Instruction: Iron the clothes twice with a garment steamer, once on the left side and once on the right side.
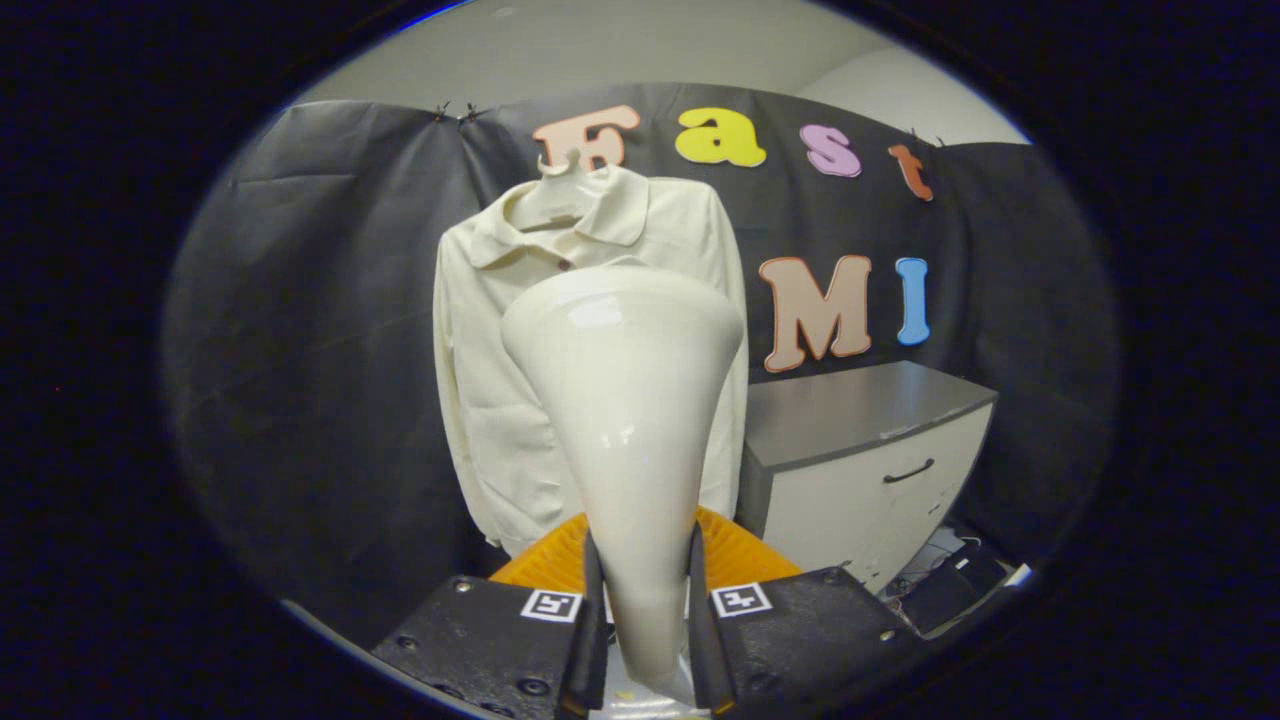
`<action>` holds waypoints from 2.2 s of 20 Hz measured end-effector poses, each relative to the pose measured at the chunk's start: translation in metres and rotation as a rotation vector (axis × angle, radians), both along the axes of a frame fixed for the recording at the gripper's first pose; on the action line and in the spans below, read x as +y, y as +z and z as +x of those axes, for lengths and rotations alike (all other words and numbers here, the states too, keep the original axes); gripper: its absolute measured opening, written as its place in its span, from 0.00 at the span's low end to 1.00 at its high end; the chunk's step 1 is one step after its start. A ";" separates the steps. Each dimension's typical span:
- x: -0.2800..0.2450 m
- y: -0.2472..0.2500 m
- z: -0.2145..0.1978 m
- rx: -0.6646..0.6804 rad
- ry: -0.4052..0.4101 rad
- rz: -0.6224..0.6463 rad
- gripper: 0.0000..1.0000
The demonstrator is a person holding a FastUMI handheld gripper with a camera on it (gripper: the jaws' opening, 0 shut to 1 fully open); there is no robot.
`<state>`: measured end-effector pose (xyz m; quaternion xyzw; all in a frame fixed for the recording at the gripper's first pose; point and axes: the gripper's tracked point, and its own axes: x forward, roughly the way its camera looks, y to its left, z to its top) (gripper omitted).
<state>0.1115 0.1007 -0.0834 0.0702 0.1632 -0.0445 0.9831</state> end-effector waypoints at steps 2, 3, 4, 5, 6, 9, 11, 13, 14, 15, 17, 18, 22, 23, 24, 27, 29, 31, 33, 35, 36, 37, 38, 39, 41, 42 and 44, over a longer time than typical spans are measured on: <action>-0.008 0.017 -0.018 -0.025 -0.009 0.024 0.33; -0.013 0.025 -0.027 -0.046 -0.012 0.032 0.33; -0.019 0.030 -0.037 -0.052 -0.012 0.034 0.33; -0.025 0.033 -0.049 -0.060 -0.011 0.035 0.33; -0.030 0.035 -0.061 -0.064 0.000 0.031 0.33; -0.044 0.041 -0.097 -0.082 0.036 0.010 0.33; -0.053 0.038 -0.117 -0.078 0.068 -0.018 0.33; -0.060 0.040 -0.134 -0.095 0.097 -0.026 0.33; -0.065 0.039 -0.141 -0.094 0.104 -0.024 0.33; -0.069 0.040 -0.146 -0.105 0.110 -0.017 0.33; -0.075 0.046 -0.154 -0.124 0.106 -0.024 0.33; -0.075 0.049 -0.157 -0.134 0.103 -0.028 0.33; -0.061 0.059 -0.159 -0.148 0.083 -0.030 0.33; -0.052 0.063 -0.159 -0.152 0.084 -0.029 0.33; -0.044 0.067 -0.157 -0.162 0.089 -0.048 0.33; -0.023 0.062 -0.157 -0.151 0.082 -0.080 0.33; -0.010 0.061 -0.158 -0.149 0.071 -0.073 0.33; -0.002 0.058 -0.158 -0.135 0.066 -0.091 0.33; 0.002 0.060 -0.156 -0.130 0.059 -0.103 0.33; 0.008 0.060 -0.152 -0.126 0.055 -0.108 0.33; 0.010 0.058 -0.151 -0.119 0.055 -0.117 0.33; 0.012 0.057 -0.150 -0.112 0.055 -0.125 0.33; 0.014 0.057 -0.149 -0.112 0.055 -0.129 0.33; 0.016 0.054 -0.150 -0.106 0.054 -0.128 0.33; 0.018 0.049 -0.151 -0.092 0.052 -0.123 0.33; 0.018 0.048 -0.151 -0.087 0.050 -0.123 0.33; 0.016 0.047 -0.149 -0.083 0.044 -0.122 0.33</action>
